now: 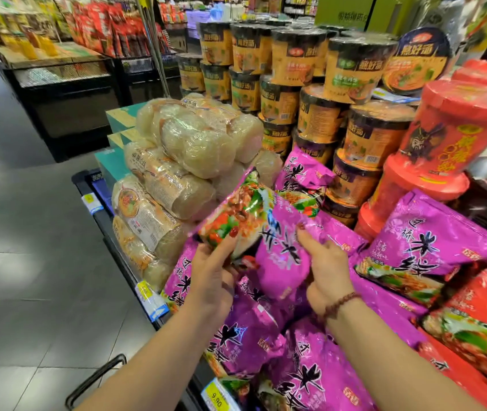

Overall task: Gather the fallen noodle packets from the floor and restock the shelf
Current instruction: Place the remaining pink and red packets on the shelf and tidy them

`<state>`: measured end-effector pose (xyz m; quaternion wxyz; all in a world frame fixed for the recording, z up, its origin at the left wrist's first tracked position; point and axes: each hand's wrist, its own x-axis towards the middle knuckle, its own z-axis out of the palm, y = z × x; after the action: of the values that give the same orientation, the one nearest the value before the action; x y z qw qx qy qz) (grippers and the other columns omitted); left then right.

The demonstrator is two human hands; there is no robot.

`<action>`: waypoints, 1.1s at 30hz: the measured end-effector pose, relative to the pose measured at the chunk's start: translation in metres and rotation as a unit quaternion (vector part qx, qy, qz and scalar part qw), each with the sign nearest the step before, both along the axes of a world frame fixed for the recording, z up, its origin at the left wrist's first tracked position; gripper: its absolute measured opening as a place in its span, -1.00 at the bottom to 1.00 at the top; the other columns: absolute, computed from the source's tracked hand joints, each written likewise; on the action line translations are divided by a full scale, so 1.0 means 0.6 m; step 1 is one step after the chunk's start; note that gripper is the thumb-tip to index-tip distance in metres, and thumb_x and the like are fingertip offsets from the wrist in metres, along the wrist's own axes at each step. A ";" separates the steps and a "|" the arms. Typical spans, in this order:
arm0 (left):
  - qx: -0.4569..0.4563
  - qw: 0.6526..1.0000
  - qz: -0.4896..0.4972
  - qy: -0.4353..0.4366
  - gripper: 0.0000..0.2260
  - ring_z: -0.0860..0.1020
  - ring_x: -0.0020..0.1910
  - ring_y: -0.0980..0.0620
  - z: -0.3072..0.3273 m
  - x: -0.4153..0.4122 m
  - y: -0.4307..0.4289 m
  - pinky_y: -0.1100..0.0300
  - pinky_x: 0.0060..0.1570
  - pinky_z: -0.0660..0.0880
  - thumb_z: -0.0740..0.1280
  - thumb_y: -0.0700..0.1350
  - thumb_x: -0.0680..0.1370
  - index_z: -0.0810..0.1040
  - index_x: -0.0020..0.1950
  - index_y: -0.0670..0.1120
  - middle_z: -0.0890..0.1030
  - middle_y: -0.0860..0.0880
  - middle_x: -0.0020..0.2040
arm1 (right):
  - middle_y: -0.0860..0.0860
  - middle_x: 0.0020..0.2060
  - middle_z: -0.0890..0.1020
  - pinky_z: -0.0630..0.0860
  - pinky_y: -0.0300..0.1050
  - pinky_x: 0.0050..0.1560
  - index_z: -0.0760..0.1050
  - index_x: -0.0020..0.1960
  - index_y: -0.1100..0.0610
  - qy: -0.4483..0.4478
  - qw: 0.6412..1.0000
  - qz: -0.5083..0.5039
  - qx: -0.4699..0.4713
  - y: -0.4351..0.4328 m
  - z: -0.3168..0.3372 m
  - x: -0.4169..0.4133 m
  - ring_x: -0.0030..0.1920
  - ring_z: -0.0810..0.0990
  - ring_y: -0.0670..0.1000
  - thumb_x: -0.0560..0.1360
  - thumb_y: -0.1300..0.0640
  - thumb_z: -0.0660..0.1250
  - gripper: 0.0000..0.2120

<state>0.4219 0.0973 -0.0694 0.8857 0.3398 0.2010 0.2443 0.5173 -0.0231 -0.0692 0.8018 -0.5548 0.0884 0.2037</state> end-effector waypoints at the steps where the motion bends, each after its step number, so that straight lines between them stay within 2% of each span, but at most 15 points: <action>1: 0.003 1.000 -0.006 0.003 -0.64 0.62 -0.38 0.13 0.000 -0.003 0.003 0.30 -0.47 0.51 0.44 -0.22 0.36 0.50 0.13 -0.14 0.68 -0.01 -0.29 | 0.19 0.17 0.59 0.49 0.25 0.21 0.42 0.32 0.24 -0.020 1.000 -0.007 -0.004 -0.007 0.006 0.012 0.14 0.59 0.18 0.05 -0.04 0.65 -0.08; 2: 0.021 1.000 -0.013 0.015 -0.63 0.62 -0.40 0.13 0.000 -0.006 0.009 0.32 -0.50 0.48 0.45 -0.22 0.35 0.49 0.13 -0.12 0.68 0.01 -0.29 | 0.22 0.16 0.61 0.50 0.27 0.19 0.45 0.31 0.27 -0.045 0.999 -0.002 -0.013 -0.016 0.013 0.025 0.13 0.61 0.19 0.05 -0.04 0.65 -0.08; 5: 0.116 0.989 -0.066 0.060 -0.61 0.65 -0.32 0.09 0.001 -0.010 0.023 0.27 -0.42 0.54 0.43 -0.18 0.35 0.53 0.17 -0.12 0.70 -0.01 -0.19 | 0.13 -0.18 0.71 0.64 0.06 -0.09 0.60 0.01 0.25 -0.098 0.992 0.063 -0.054 -0.040 0.048 0.049 -0.22 0.69 0.06 0.36 0.24 0.50 -0.76; 7: 0.171 0.971 -0.147 0.079 -0.57 0.66 -0.28 0.08 0.006 -0.008 0.018 0.23 -0.35 0.58 0.44 -0.19 0.29 0.55 0.15 -0.20 0.71 -0.06 -0.17 | 0.17 -0.24 0.70 0.62 0.08 -0.12 0.64 -0.13 0.23 -0.153 0.976 0.107 -0.115 -0.047 0.067 0.067 -0.27 0.67 0.08 0.38 0.30 0.47 -0.92; 10: 0.211 0.953 -0.183 0.119 -0.60 0.68 -0.25 0.05 0.007 -0.001 0.004 0.11 -0.25 0.61 0.48 -0.19 0.25 0.57 0.08 -0.16 0.72 -0.05 -0.18 | 0.39 -0.11 0.62 0.53 0.36 -0.06 0.61 -0.13 0.34 -0.271 0.924 0.131 -0.234 -0.040 0.085 0.083 -0.16 0.65 0.28 0.21 -0.09 0.60 -0.48; 12: 0.207 0.957 -0.158 0.131 -0.55 0.69 -0.22 0.01 0.005 0.004 -0.003 0.04 -0.16 0.58 0.50 -0.16 0.25 0.56 0.11 -0.17 0.72 -0.06 -0.13 | 0.32 -0.11 0.65 0.56 0.32 -0.02 0.59 -0.07 0.34 -0.326 0.896 0.098 -0.285 -0.036 0.080 0.088 -0.05 0.63 0.32 0.10 -0.28 0.58 -0.26; 15: 0.145 0.976 -0.098 0.127 -0.66 0.68 -0.28 0.04 0.000 0.013 -0.009 0.22 -0.42 0.57 0.47 -0.23 0.38 0.54 0.12 -0.20 0.71 -0.07 -0.15 | -0.03 0.07 0.59 0.51 -0.01 0.20 0.53 0.20 0.11 -0.345 0.890 0.010 -0.297 -0.041 0.081 0.059 0.14 0.56 0.00 0.20 -0.19 0.57 -0.33; 17: 0.076 0.989 -0.057 0.110 -0.74 0.68 -0.29 0.04 -0.007 0.020 -0.011 0.24 -0.46 0.55 0.40 -0.27 0.49 0.53 0.17 -0.23 0.69 -0.14 -0.07 | -0.04 0.22 0.45 0.42 -0.02 0.31 0.39 0.34 0.07 -0.326 0.891 -0.056 -0.309 -0.046 0.058 0.033 0.25 0.46 -0.02 0.17 -0.25 0.55 -0.15; 19: 0.013 0.995 -0.027 0.092 -0.69 0.69 -0.17 -0.03 -0.012 0.028 -0.016 0.18 -0.40 0.61 0.35 -0.25 0.54 0.48 0.28 -0.26 0.64 -0.24 0.11 | 0.01 0.28 0.42 0.42 0.01 0.30 0.29 0.40 0.08 -0.240 0.932 -0.051 -0.268 -0.045 0.036 0.009 0.25 0.47 0.02 0.13 -0.25 0.57 -0.03; 21: -0.023 0.997 -0.026 0.064 -0.63 0.68 -0.11 -0.07 -0.017 0.039 -0.031 0.07 -0.25 0.66 0.34 -0.23 0.53 0.44 0.32 -0.28 0.59 -0.29 0.20 | 0.09 0.18 0.54 0.55 -0.01 0.13 0.31 0.36 0.12 -0.107 0.987 0.029 -0.114 -0.035 0.026 -0.007 0.07 0.60 0.01 0.20 -0.08 0.60 -0.16; 23: -0.013 0.997 -0.055 0.047 -0.53 0.68 -0.10 -0.06 -0.018 0.046 -0.054 0.04 -0.14 0.66 0.39 -0.21 0.45 0.43 0.33 -0.30 0.59 -0.29 0.20 | 0.12 -0.07 0.62 0.60 -0.17 -0.20 0.42 0.14 0.18 -0.062 0.996 0.059 -0.021 -0.028 0.015 -0.015 -0.22 0.63 -0.05 0.37 0.18 0.51 -0.59; 26: 0.073 0.991 -0.079 0.074 -0.68 0.66 -0.14 0.00 -0.018 0.054 -0.068 0.09 -0.08 0.62 0.44 -0.27 0.44 0.51 0.17 -0.23 0.66 -0.18 0.03 | 0.09 -0.23 0.59 0.57 -0.20 -0.28 0.47 -0.11 0.18 -0.114 0.992 -0.011 -0.046 -0.030 0.010 0.003 -0.28 0.59 -0.02 0.41 0.32 0.46 -0.82; 29: 0.279 0.952 -0.056 0.111 -0.72 0.61 -0.13 0.08 -0.024 0.051 -0.050 0.23 -0.05 0.56 0.51 -0.28 0.42 0.53 0.04 -0.07 0.64 -0.05 -0.07 | 0.03 -0.28 0.59 0.58 -0.08 -0.14 0.50 -0.19 0.11 -0.166 0.977 -0.101 -0.086 -0.044 0.006 0.043 -0.23 0.57 0.02 0.38 0.26 0.50 -0.82; 31: 0.438 0.889 -0.021 0.132 -0.65 0.59 0.00 0.16 -0.035 0.036 -0.028 0.29 0.05 0.50 0.53 -0.22 0.42 0.52 0.11 0.04 0.61 0.07 0.03 | -0.07 -0.32 0.53 0.48 -0.23 -0.20 0.48 -0.15 0.13 -0.213 0.945 -0.178 -0.172 -0.052 0.012 0.066 -0.29 0.50 -0.07 0.38 0.21 0.51 -0.80; 33: 0.591 0.794 0.009 0.145 -0.66 0.52 0.06 0.24 -0.044 0.014 -0.003 0.41 0.10 0.40 0.50 -0.05 0.39 0.55 0.13 0.09 0.58 0.18 0.07 | -0.06 -0.28 0.50 0.40 -0.24 -0.22 0.47 -0.03 0.20 -0.248 0.903 -0.230 -0.264 -0.054 0.011 0.081 -0.26 0.46 -0.04 0.40 0.16 0.49 -0.75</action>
<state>0.4304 0.0954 -0.0961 0.4708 0.8264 0.1466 0.2719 0.5662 -0.0553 -0.0624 0.6466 -0.7430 0.0619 -0.1613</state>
